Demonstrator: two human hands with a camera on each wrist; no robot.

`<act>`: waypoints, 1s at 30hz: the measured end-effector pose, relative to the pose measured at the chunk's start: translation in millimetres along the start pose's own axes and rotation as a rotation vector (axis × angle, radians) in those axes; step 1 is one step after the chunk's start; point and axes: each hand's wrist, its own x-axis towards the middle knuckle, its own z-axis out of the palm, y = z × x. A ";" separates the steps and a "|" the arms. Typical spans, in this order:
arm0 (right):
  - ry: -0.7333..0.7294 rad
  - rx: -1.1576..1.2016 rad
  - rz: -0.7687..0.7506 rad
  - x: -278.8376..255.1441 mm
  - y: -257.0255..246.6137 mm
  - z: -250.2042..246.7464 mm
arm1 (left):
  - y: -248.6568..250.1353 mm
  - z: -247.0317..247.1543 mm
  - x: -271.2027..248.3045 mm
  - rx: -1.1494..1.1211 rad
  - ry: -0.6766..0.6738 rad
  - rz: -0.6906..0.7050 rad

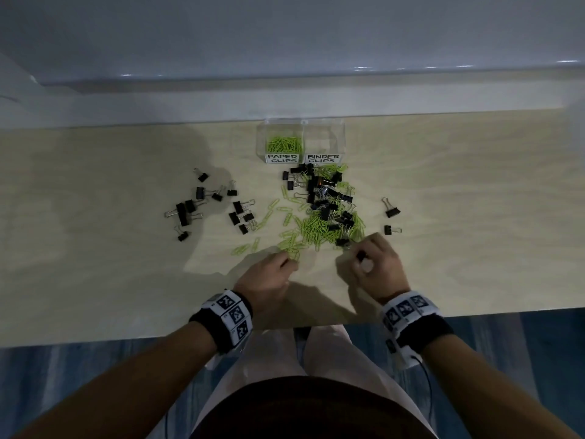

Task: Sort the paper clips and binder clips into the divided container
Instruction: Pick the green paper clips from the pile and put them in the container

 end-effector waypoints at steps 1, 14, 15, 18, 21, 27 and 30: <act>0.050 -0.035 0.052 2.9 9.3 -6.5 | -3.7 0.7 -1.7 0.017 0.001 0.014; 0.049 -0.195 0.019 22.0 -7.0 15.5 | -2.3 10.0 -9.4 -0.039 0.112 -0.107; 0.042 -0.192 0.056 23.9 -10.3 20.1 | -5.2 9.3 -12.5 -0.013 0.106 -0.097; 0.028 -0.155 0.146 28.1 -17.7 27.9 | -20.9 8.5 -23.4 0.078 0.098 -0.065; 0.041 -0.075 0.149 28.6 -20.7 25.0 | -36.7 3.0 -34.2 0.089 0.140 -0.035; 0.129 -0.133 0.007 23.0 -9.1 -3.8 | -71.5 -17.9 -56.2 0.029 0.215 -0.166; 0.168 -0.141 -0.044 22.9 7.5 -23.7 | -89.8 -32.7 -53.7 0.060 0.259 -0.260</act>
